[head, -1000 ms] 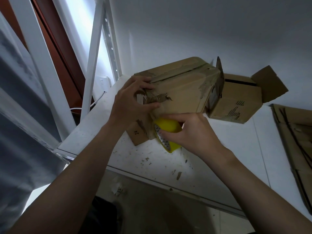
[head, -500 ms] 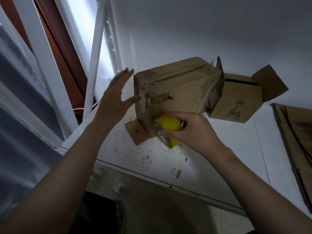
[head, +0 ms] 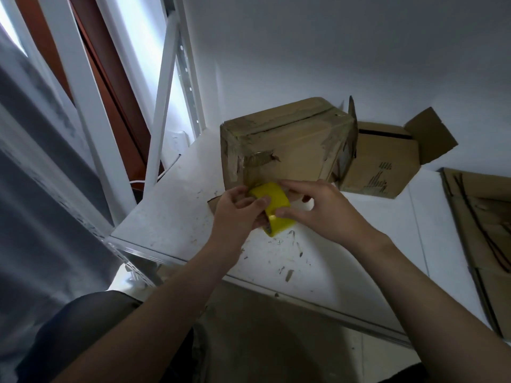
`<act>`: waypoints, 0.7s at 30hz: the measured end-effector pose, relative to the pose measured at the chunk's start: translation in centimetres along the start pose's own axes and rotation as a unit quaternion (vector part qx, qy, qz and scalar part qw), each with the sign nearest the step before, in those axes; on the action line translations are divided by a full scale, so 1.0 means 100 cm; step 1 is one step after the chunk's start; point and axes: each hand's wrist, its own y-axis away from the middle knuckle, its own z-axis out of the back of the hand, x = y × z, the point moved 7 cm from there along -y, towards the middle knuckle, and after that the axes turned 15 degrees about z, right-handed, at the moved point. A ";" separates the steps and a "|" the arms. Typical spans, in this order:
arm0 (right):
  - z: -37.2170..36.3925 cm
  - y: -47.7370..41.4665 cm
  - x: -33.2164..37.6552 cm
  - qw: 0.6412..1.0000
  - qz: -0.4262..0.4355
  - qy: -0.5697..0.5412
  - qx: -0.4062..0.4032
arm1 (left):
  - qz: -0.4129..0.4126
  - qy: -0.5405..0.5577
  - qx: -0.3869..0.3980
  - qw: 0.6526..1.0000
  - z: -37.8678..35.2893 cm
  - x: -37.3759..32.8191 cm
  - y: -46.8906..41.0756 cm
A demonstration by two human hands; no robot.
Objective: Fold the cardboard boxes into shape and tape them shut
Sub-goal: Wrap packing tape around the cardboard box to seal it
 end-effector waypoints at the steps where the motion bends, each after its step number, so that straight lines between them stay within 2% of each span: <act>1: 0.011 0.005 -0.012 1.000 -0.013 0.010 -0.020 | -0.008 0.002 -0.004 1.000 -0.002 0.000 -0.001; 3: 0.030 0.019 -0.047 0.993 -0.085 0.081 -0.029 | -0.021 0.002 -0.015 1.000 -0.005 -0.001 -0.002; 5: 0.038 0.040 -0.088 0.967 -0.194 0.165 0.025 | -0.028 0.003 -0.030 0.999 -0.006 -0.002 -0.005; 7: 0.037 0.065 -0.120 0.936 -0.282 0.195 0.083 | -0.030 0.008 -0.038 0.999 -0.005 -0.002 -0.008; 9: 0.034 0.083 -0.137 0.916 -0.331 0.197 0.108 | -0.033 0.007 -0.042 0.999 -0.005 -0.001 -0.011; 12: 0.029 0.094 -0.146 0.903 -0.355 0.213 0.119 | -0.035 0.002 -0.040 0.999 -0.004 -0.001 -0.013; 17: 0.018 0.087 -0.144 0.913 -0.320 0.219 0.125 | -0.024 0.022 -0.038 0.999 -0.003 0.001 -0.014; 21: 0.023 0.076 -0.136 0.933 -0.329 0.134 0.048 | -0.010 0.032 -0.024 0.999 -0.003 0.003 -0.015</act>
